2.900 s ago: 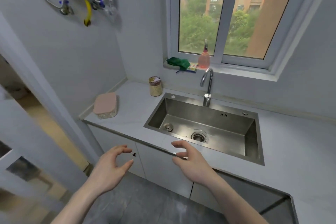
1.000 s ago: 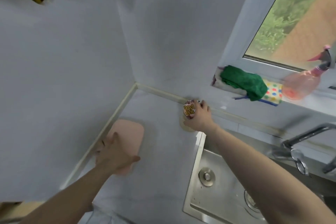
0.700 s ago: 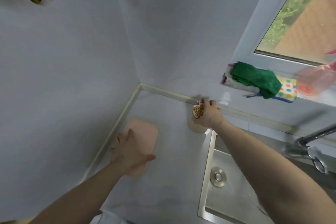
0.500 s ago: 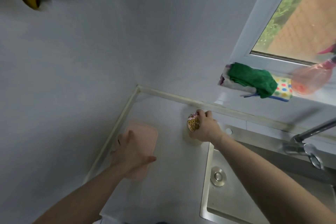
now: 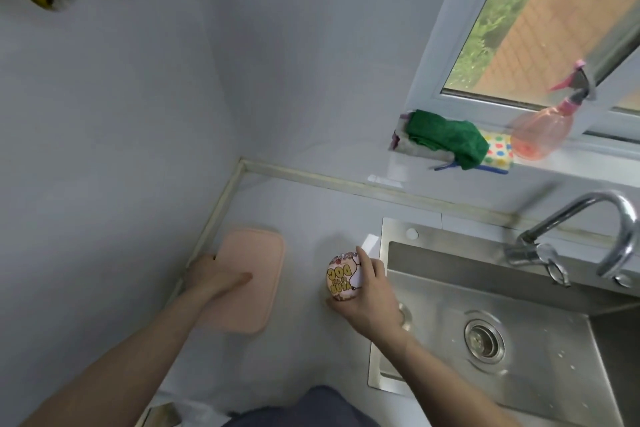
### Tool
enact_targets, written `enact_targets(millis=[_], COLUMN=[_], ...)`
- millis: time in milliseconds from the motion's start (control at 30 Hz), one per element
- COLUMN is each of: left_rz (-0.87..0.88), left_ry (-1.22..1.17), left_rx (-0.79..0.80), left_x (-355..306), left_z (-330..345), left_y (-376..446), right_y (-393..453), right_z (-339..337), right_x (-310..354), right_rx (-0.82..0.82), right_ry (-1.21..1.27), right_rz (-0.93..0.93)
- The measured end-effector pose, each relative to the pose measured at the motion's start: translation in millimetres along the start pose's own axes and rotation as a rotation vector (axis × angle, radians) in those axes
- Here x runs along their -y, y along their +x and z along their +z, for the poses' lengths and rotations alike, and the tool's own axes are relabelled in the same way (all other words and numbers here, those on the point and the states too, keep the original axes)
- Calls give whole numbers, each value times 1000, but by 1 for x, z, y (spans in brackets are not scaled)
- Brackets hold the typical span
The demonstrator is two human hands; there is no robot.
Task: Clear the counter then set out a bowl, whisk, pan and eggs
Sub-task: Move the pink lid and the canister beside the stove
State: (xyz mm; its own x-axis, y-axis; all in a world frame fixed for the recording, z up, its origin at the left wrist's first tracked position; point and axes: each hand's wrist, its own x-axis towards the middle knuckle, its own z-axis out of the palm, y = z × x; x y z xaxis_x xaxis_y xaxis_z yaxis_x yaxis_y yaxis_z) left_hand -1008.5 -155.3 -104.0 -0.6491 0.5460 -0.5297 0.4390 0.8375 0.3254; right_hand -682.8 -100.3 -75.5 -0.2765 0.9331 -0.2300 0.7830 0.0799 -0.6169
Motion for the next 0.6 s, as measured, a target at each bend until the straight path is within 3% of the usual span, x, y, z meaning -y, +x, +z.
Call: enact_targets(millis=[133,200,467,600], left_rz=[-71,-49,22,107], left_ry=[-259,-329,-449,-435], left_rx=[181,199,346,311], left_x=[21,8,-9,-25], left_z=[7,5,28,37], left_y=[8,-10,-32,-54], right_y=[-6,-8,-34,-58], right_z=[3,2,-3,-15], right_x=[2,6,0,-16], right_rx=[-68,-84,-81,-151], right_ry=[143,185,260,348], right_rz=[47,62,52,118])
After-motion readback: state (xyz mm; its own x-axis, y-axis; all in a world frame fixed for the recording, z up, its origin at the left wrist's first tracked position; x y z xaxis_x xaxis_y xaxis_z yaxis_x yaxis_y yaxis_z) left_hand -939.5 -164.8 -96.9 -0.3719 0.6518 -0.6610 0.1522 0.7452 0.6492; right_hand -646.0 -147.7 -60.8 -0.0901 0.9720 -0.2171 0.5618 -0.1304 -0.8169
